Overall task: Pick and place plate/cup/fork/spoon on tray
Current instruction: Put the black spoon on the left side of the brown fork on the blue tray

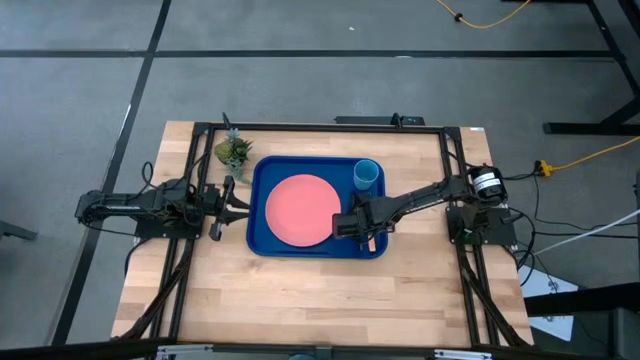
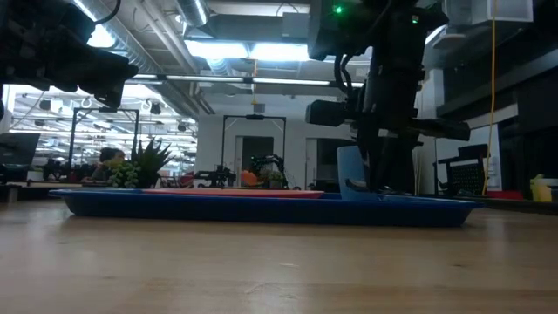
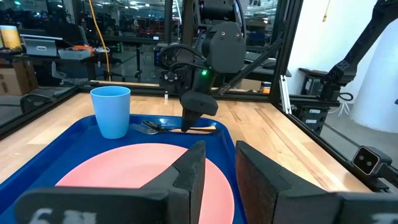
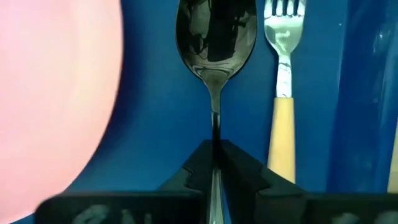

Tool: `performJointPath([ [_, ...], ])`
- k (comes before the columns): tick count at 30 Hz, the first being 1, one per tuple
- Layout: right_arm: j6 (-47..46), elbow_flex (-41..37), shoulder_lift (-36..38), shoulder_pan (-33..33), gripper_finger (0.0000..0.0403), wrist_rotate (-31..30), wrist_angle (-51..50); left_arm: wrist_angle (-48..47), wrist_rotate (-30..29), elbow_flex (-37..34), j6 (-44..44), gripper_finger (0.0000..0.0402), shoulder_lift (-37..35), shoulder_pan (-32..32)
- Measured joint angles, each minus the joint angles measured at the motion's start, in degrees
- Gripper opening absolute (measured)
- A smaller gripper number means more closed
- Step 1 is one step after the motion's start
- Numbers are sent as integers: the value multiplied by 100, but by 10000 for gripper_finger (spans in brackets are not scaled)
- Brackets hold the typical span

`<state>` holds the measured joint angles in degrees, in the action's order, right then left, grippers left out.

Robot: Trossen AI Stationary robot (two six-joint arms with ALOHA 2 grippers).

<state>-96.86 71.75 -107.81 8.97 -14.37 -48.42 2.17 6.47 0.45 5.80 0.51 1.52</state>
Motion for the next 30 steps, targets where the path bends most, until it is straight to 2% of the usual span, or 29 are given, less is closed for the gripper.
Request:
performJointPath([
  [3,65,-2,-2,-30,35,262,196,0,-1,0,0,80,0,0],
  [12,4,-2,-9,-133,35,288,-144,1,0,0,0,80,-2,0],
  [30,281,-2,-9,-197,35,370,126,0,0,0,0,80,-2,0],
])
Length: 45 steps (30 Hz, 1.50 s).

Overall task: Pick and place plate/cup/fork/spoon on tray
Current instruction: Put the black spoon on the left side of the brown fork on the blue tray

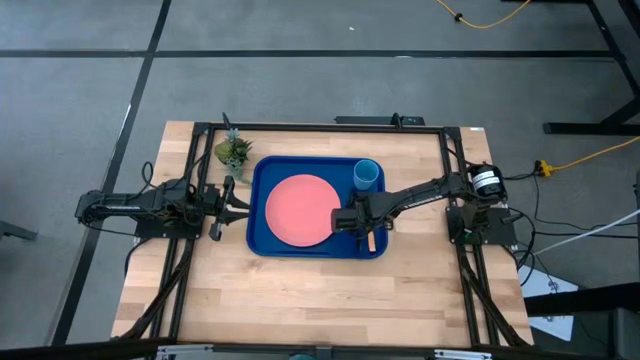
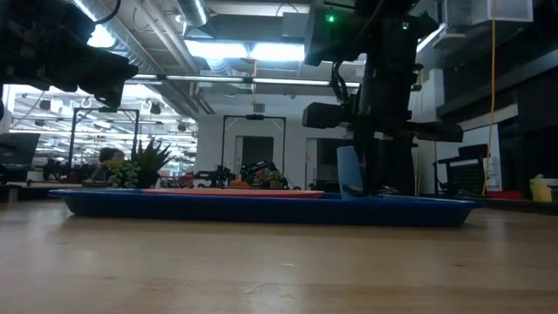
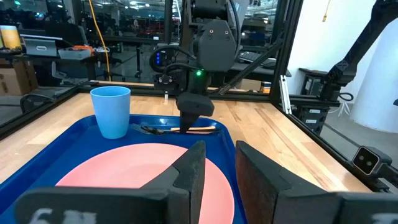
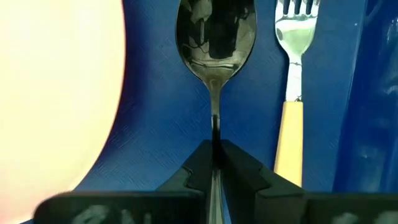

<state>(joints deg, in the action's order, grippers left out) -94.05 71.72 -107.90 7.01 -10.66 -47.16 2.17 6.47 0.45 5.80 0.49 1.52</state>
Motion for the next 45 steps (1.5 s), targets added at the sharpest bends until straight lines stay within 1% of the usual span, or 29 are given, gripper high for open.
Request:
performJointPath([
  [8,-17,0,0,0,35,7,18,1,1,0,0,80,0,0],
  [12,-18,0,0,0,35,144,19,0,1,0,0,80,0,-2],
  [27,-19,0,0,0,35,123,135,0,-1,0,0,80,0,0],
  [31,-19,0,2,0,35,-27,135,0,1,0,0,80,0,0],
  [45,-19,0,2,0,35,-25,294,0,0,-1,0,80,0,0],
])
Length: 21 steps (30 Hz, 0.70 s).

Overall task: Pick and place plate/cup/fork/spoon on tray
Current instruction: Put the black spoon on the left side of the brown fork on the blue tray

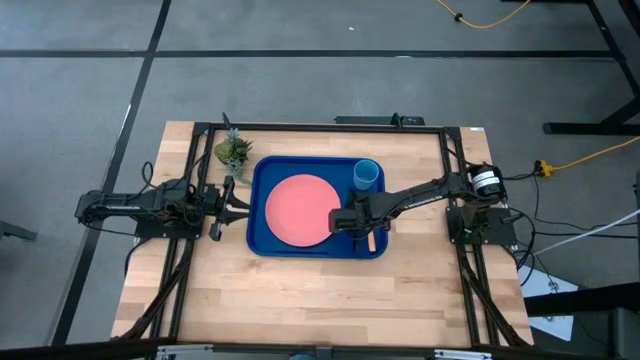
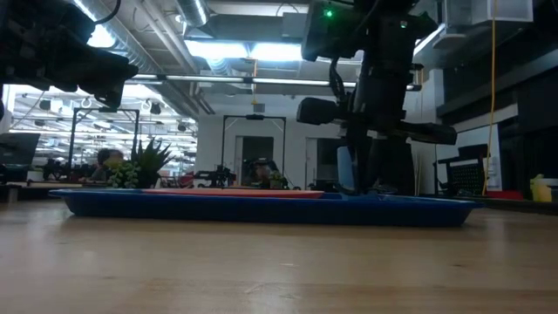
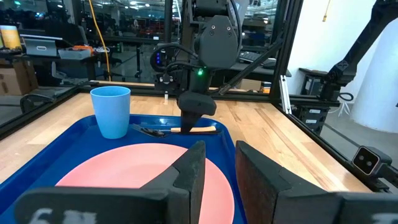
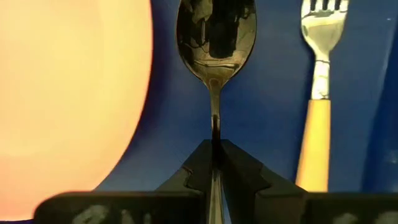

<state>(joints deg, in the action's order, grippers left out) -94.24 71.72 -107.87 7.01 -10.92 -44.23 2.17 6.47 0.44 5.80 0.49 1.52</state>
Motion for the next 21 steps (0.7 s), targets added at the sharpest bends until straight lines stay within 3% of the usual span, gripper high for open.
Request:
performJointPath([
  [21,0,2,7,2,35,0,-76,0,0,0,0,80,0,0],
])
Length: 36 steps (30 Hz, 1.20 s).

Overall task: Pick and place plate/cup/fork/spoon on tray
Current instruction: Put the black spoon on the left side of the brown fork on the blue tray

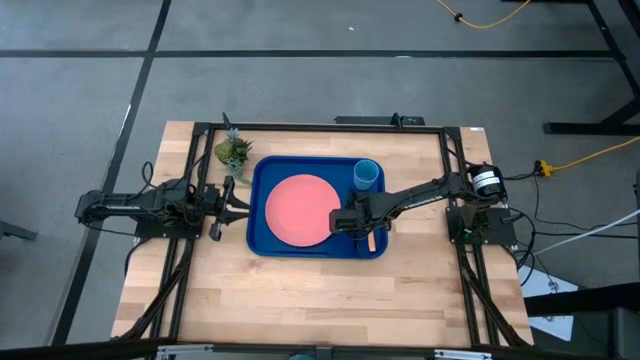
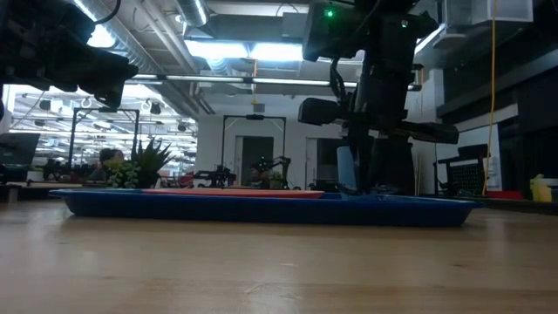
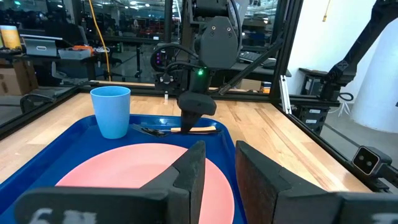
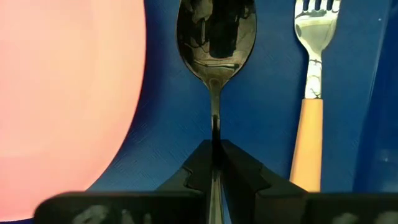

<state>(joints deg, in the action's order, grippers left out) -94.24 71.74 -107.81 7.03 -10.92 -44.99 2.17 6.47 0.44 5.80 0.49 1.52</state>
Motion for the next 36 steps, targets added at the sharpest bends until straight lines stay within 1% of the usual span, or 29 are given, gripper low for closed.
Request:
performJointPath([
  [6,0,1,0,0,37,0,-70,1,1,1,0,80,0,0],
  [13,-168,0,0,0,68,0,-199,1,0,1,0,80,0,0],
  [21,-259,1,0,0,70,0,-248,0,1,1,0,80,0,0],
  [30,307,-2,0,0,71,37,-351,0,1,1,0,80,0,0],
  [36,474,1,0,0,71,48,-237,0,1,1,0,80,0,0],
])
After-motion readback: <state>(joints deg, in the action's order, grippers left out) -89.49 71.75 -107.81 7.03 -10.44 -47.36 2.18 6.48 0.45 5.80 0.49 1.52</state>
